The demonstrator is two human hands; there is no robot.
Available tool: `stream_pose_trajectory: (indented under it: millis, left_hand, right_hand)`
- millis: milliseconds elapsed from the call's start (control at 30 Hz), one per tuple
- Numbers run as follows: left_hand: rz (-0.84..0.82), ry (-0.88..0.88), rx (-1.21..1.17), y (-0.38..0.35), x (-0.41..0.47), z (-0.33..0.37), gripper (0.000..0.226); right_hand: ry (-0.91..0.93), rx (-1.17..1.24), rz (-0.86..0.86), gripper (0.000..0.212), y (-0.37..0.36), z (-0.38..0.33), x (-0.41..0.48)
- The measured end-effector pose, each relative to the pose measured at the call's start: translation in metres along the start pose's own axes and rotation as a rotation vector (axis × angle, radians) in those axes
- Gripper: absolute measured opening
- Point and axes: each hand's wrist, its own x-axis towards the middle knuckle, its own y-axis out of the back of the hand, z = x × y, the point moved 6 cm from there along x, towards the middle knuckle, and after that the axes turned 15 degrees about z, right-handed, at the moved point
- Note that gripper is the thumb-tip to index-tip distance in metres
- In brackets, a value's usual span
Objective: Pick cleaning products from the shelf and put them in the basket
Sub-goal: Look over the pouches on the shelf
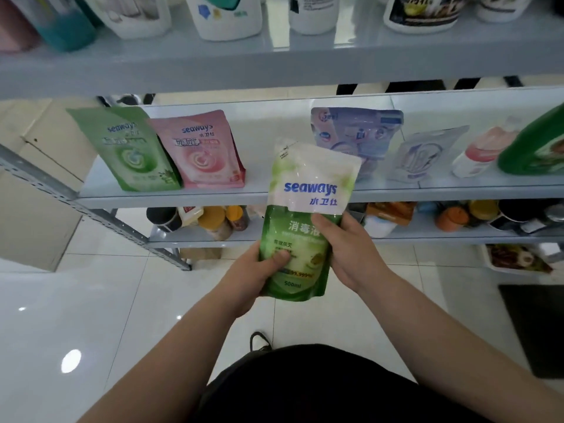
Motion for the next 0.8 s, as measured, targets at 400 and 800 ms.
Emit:
stream_pose_trajectory:
  millis: [400,800]
  left_hand:
    - [-0.129,0.052,-0.168,0.056,0.039,0.017,0.047]
    - [-0.047,-0.210,0.162,0.084,0.081,0.031,0.059]
  right_hand:
    - [-0.016,-0.163,0.089,0.011,-0.070,-0.004,0.024]
    - [-0.070,-0.419,0.082,0.019,-0.072,0.001,0.040]
